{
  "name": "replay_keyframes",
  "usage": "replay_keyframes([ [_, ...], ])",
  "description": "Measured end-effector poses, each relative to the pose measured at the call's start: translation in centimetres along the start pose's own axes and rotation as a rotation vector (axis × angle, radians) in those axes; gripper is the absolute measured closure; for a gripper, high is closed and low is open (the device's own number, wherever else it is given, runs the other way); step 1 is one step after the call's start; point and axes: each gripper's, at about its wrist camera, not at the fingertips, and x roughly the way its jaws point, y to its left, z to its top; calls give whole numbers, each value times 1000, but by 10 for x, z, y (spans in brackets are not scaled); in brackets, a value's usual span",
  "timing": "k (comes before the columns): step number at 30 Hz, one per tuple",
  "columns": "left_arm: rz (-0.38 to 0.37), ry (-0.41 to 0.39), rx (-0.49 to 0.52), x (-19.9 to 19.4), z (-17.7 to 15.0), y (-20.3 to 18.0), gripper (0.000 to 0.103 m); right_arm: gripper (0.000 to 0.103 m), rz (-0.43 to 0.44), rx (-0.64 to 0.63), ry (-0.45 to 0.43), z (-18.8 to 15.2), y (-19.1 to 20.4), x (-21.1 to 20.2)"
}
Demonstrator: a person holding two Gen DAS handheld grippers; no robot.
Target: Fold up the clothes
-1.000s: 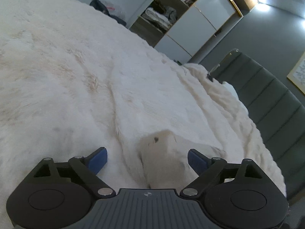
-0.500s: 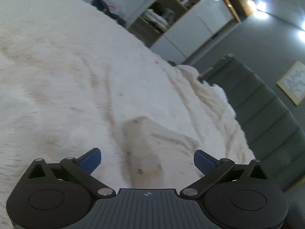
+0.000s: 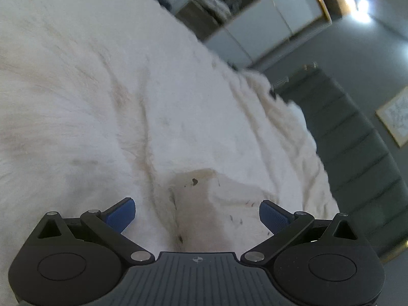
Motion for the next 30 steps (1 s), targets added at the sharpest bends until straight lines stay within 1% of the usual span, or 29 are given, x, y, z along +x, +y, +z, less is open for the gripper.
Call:
replay_keyframes([
  [1,-24,16,-7,10,3,2,9,32,-20,-2,12,1,6,12],
  [2,-54,37,-17,19,5,3,29,32,-46,-3,41,0,16,37],
  [3,-94,66,-29,31,7,4,34,37,-50,-3,78,-11,25,58],
  [4,-107,82,-30,38,8,4,57,41,-54,-2,115,-21,33,79],
  [5,-84,89,-18,41,11,4,71,51,-58,0,147,-31,41,99],
  [6,-71,96,-7,42,14,4,72,65,-65,16,137,-31,49,108],
  [7,-77,98,1,40,18,5,76,74,-71,33,125,-32,55,117],
  [8,-75,101,35,35,22,0,78,85,-66,55,108,-31,51,115],
  [9,-60,98,91,28,26,-8,79,90,-61,75,91,-29,47,114],
  [10,-46,93,125,23,28,-14,80,91,-55,73,75,-26,47,112],
  [12,-19,59,202,6,38,-29,81,92,-47,54,27,-17,50,104],
  [14,-6,15,245,-15,52,-39,82,93,-33,16,-53,2,60,77],
  [17,21,-67,296,-54,72,-46,82,93,-28,-55,-156,25,84,60],
  [18,37,-99,300,-72,79,-44,82,93,-23,-67,-175,30,87,56],
  [19,54,-112,298,-81,83,-39,81,93,-10,-82,-182,36,93,56],
  [20,91,-117,287,-91,85,-29,80,92,3,-96,-190,42,99,55],
  [21,134,-112,270,-98,86,-15,78,87,18,-109,-193,47,104,55],
  [22,164,-101,257,-99,85,-5,73,83,57,-105,-163,46,109,67],
  [23,205,-82,232,-98,82,9,65,76,95,-101,-133,45,112,78],
  [24,261,-57,194,-96,75,29,60,72,118,-91,-114,42,110,83],
  [25,302,-38,161,-96,68,45,57,72,147,-81,-88,33,108,90],
  [26,316,-42,138,-102,61,53,57,72,174,-73,-64,24,106,95],
  [27,311,-66,122,-111,57,55,57,72,182,-71,-72,19,103,91],
  [28,299,-98,109,-121,54,54,50,72,203,-48,-126,9,87,75],
  [29,274,-146,92,-134,49,51,38,65,223,-22,-180,0,70,60],
  [30,228,-215,76,-150,39,41,29,54,221,31,-238,-3,53,47],
])
